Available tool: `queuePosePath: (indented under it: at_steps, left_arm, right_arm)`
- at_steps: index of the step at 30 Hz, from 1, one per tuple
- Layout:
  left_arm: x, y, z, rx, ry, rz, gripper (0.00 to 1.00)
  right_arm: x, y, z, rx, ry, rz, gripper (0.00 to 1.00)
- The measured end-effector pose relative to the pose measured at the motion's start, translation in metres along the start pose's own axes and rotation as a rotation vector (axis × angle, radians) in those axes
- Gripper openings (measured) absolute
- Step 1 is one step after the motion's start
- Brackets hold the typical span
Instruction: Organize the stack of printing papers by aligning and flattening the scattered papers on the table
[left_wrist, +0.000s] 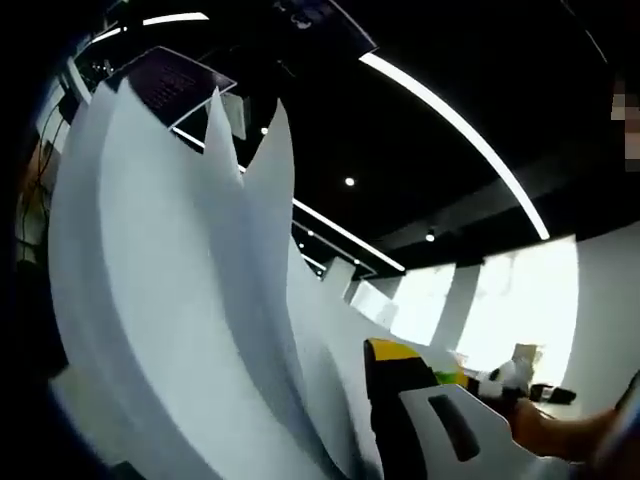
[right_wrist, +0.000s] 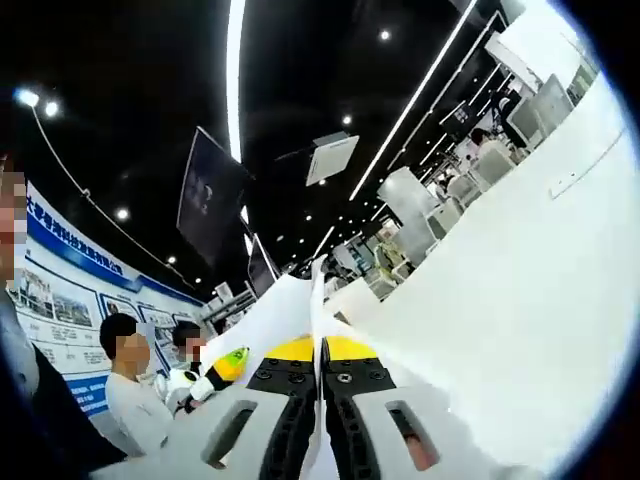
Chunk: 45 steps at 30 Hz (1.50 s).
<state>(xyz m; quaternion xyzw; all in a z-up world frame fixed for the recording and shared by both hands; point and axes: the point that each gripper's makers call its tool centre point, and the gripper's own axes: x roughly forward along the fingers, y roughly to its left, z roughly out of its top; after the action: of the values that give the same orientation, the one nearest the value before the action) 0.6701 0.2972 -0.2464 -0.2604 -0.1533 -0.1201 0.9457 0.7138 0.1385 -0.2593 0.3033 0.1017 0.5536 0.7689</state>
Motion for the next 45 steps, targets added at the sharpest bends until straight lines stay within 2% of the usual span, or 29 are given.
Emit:
queuePosePath:
  at_steps: [13, 20, 23, 28, 33, 37, 40, 45]
  left_arm:
    - [0.0, 0.0, 0.0, 0.001, 0.0, 0.001, 0.21]
    - [0.0, 0.0, -0.001, 0.001, 0.0, 0.001, 0.21]
    - [0.0, 0.0, 0.0, 0.003, 0.0, 0.001, 0.21]
    - [0.0, -0.001, 0.0, 0.003, -0.003, 0.002, 0.2]
    - [0.0, 0.001, 0.0, 0.011, -0.004, 0.008, 0.19]
    - [-0.001, 0.003, 0.002, 0.052, -0.017, 0.027, 0.13]
    - [-0.001, 0.002, 0.003, 0.051, -0.019, 0.019, 0.08]
    - [-0.001, 0.005, 0.006, 0.062, -0.032, 0.029, 0.06]
  right_arm:
    - [0.001, 0.004, -0.016, -0.035, 0.066, -0.004, 0.0]
    - [0.0, 0.003, -0.02, 0.018, 0.082, -0.001, 0.0]
    - [0.002, 0.003, -0.026, 0.013, 0.114, -0.007, 0.0]
    - [0.004, 0.006, -0.035, -0.046, 0.164, -0.016, 0.0]
    - [0.004, 0.003, -0.04, -0.036, 0.192, -0.021, 0.0]
    - [0.004, -0.001, -0.041, -0.046, 0.2, -0.044, 0.0]
    - [0.004, -0.001, -0.043, -0.057, 0.212, -0.047, 0.0]
    - [0.005, -0.002, -0.043, -0.054, 0.21, -0.048, 0.0]
